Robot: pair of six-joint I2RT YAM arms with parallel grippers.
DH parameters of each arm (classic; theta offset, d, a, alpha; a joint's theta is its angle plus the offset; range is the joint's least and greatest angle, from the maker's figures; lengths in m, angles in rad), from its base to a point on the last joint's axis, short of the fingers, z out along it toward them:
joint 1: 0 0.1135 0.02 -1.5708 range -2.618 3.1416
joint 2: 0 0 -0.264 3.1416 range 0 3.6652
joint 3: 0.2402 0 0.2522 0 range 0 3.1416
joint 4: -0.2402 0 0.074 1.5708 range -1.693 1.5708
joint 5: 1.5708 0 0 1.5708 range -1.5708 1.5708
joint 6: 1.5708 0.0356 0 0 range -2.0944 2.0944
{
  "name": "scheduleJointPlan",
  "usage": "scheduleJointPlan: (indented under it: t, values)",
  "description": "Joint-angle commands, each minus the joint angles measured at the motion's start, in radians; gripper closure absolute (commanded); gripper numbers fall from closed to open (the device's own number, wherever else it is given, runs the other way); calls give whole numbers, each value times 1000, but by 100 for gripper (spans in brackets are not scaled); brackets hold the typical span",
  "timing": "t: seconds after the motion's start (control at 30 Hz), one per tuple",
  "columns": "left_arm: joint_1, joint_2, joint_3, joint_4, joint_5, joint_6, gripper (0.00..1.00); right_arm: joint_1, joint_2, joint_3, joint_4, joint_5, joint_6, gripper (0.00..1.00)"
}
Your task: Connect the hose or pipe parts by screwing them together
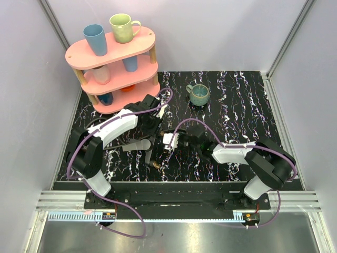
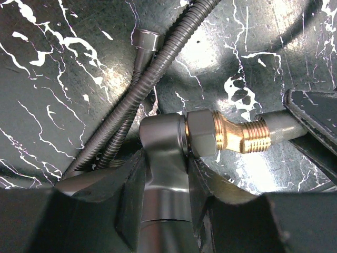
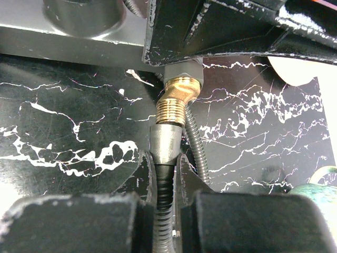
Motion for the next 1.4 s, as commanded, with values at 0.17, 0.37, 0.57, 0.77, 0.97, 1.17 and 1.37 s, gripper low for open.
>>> scheduleJointPlan:
  t: [0.17,0.37,0.57,0.77,0.97,1.17,1.37]
  values:
    - [-4,-3,24,14,39,1,100,8,-2,26,101,23,28,100]
    - [-4,5,22,11,33,-10,100,8,-2,28,126,63,32,100]
    - [-4,14,21,8,45,-10,100,8,-2,32,118,61,41,100]
    - [-5,19,28,13,65,-11,100,10,-2,52,68,32,-1,100]
    - [-5,20,27,36,148,-10,100,10,9,97,-20,-14,-73,100]
    - [-8,29,28,34,163,-14,100,19,32,152,-60,-17,-93,100]
    - [-7,48,39,21,154,-22,100,28,52,158,-17,-14,-108,100]
